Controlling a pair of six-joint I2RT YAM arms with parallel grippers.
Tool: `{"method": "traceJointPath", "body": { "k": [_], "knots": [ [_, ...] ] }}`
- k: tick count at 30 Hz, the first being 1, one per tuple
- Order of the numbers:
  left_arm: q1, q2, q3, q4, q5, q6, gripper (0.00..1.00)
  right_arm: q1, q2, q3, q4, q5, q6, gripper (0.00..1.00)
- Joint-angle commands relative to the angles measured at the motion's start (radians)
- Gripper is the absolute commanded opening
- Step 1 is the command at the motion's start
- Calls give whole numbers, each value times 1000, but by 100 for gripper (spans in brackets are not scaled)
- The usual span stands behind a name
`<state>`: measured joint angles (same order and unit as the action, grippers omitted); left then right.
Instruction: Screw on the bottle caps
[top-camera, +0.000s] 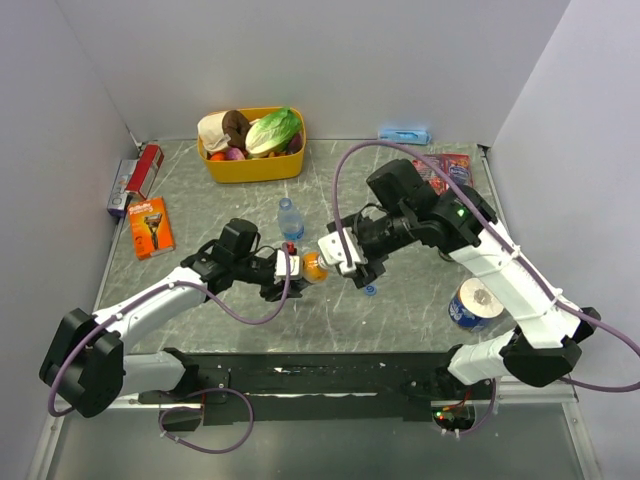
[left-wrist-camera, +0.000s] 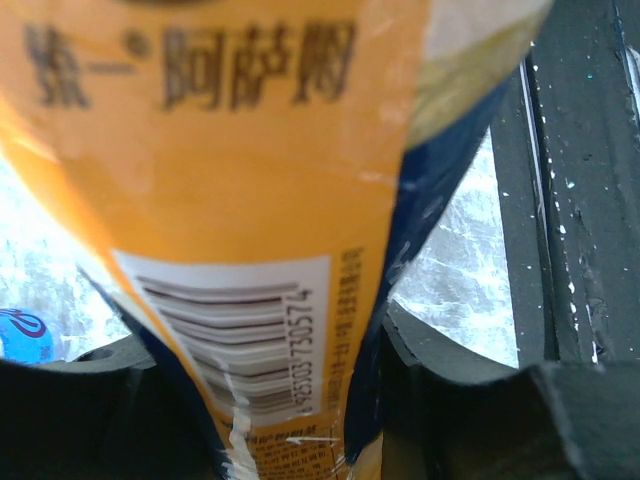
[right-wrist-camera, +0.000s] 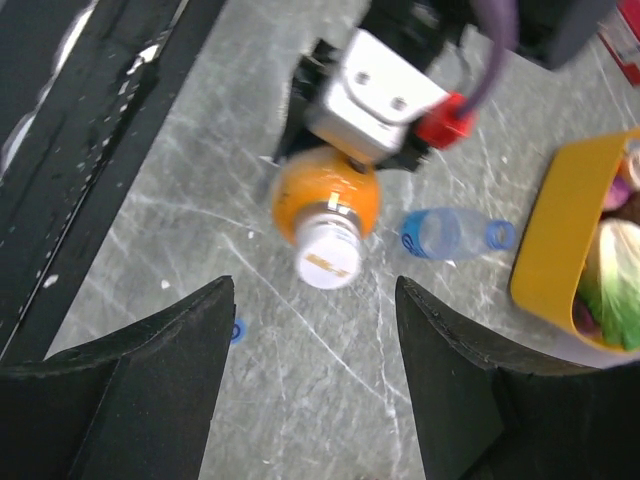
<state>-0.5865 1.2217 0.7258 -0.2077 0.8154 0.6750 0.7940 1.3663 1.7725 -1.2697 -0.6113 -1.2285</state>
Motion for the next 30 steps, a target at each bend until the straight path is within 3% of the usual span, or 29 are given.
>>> {"method": "traceJointPath", "body": {
  "k": [1,13,30],
  "knots": [
    [2,-28,23,51,45,24,1,36,-15,15,-83,10,-92,71],
    [-9,-25,55,10,31,75,1,60,-18,-70,75,74,-40,67],
    [-12,-54,49,16,14,95,1,74,28,-30,21,53,-48,53]
  ]
}}
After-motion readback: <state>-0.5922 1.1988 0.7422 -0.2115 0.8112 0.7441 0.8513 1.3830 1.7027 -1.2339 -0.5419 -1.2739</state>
